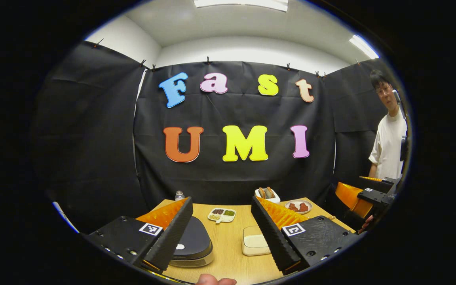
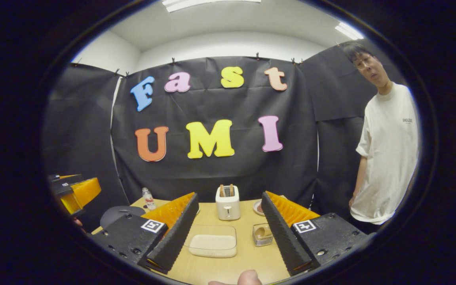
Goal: Close the left gripper, press the button to open the rice cooker; take a wooden spoon from the chopstick holder with the right hand, scoop a spoonful of rice and pour it into the rice cooker, then put the wooden spoon back into the chopstick holder.
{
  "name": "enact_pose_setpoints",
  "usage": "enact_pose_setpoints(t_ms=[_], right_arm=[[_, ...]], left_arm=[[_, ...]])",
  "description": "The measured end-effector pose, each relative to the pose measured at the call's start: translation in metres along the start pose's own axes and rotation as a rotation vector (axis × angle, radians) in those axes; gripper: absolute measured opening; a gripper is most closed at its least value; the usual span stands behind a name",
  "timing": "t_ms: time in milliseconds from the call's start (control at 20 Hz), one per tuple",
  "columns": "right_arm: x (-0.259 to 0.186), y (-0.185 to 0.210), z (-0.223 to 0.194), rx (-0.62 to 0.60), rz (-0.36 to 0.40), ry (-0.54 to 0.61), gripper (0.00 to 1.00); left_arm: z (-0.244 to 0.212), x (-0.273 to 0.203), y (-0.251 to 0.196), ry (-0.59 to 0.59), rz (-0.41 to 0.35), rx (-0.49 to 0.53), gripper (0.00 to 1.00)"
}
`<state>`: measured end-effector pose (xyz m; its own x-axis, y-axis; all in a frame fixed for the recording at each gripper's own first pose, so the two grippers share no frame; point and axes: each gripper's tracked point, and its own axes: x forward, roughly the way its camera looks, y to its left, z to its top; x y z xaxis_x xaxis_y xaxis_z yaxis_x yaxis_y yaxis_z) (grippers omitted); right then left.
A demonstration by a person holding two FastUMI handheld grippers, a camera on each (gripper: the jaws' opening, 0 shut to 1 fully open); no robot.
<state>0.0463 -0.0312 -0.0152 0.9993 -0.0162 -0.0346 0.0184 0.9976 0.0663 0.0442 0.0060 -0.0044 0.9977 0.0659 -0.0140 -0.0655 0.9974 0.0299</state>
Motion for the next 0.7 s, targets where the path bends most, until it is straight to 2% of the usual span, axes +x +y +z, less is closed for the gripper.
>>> enact_pose_setpoints(t_ms=[150, 300, 450, 700], right_arm=[[0.007, -0.010, -0.004, 0.006, 0.014, 0.003, 1.00], [0.011, -0.018, -0.008, 0.012, 0.023, 0.008, 1.00], [0.014, -0.025, -0.010, 0.000, 0.033, 0.007, 1.00], [0.021, -0.024, -0.019, 0.008, 0.061, 0.021, 1.00]], left_arm=[[0.005, 0.017, 0.009, 0.005, 0.059, -0.002, 0.95], [0.010, 0.034, 0.004, 0.048, 0.053, -0.105, 0.95], [0.017, 0.046, 0.018, 0.033, 0.101, -0.026, 0.95], [0.014, 0.053, 0.023, 0.048, 0.140, 0.005, 0.94]])
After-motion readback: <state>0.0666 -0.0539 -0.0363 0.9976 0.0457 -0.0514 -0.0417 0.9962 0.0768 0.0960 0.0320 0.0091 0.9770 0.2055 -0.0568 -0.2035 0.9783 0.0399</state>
